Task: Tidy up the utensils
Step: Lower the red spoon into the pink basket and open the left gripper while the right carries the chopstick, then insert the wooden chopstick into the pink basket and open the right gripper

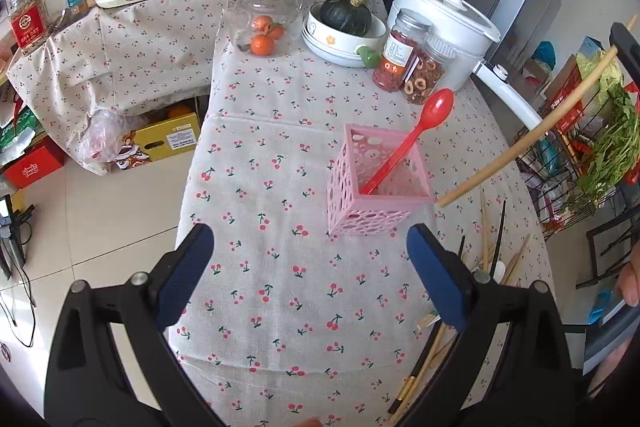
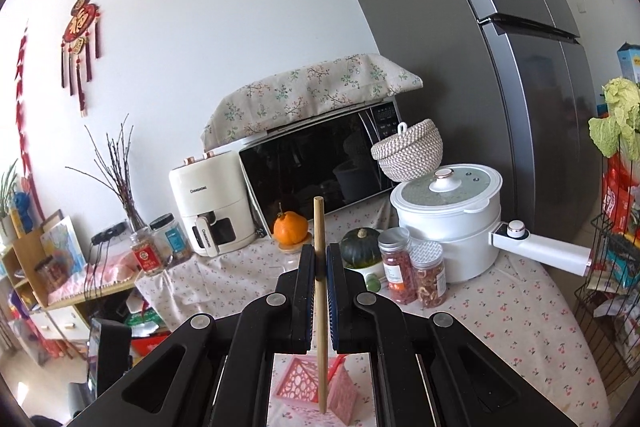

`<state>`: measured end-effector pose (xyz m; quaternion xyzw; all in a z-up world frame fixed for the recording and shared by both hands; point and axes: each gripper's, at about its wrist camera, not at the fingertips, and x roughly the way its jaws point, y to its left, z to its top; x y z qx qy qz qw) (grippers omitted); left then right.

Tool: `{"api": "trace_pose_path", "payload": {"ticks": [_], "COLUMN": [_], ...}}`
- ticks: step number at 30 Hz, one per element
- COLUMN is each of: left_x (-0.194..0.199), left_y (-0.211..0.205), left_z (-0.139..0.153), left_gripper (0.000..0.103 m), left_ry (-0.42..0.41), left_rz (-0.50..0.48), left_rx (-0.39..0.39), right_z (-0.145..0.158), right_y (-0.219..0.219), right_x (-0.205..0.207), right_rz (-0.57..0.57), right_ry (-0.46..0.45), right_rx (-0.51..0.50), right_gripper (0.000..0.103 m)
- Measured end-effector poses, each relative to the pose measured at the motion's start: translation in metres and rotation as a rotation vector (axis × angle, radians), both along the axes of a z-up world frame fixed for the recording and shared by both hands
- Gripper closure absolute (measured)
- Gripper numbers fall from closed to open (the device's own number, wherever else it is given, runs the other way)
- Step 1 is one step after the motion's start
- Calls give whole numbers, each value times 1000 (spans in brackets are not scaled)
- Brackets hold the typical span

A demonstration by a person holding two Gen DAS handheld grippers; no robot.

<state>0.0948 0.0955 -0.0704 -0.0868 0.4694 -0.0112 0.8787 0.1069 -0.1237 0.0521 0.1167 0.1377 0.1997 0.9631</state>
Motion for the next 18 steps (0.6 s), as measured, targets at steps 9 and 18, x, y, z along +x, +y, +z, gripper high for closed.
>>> {"api": "trace_pose_path", "payload": {"ticks": [9,18], "left_x": [-2,-4], "left_y": [-9,-7], "left_z": [1,10], "left_gripper": [6,6], "left_ry": [-6,-67], "left_rz": [-27,2], "left_rx": [48,39], "right_z": [-20,-35], "right_y": [28,31], "right_x": [25,32], "right_rz": [-15,14], "right_ry": [-16,62], "right_rx": [-51,-60], "right_gripper": [97,22]}}
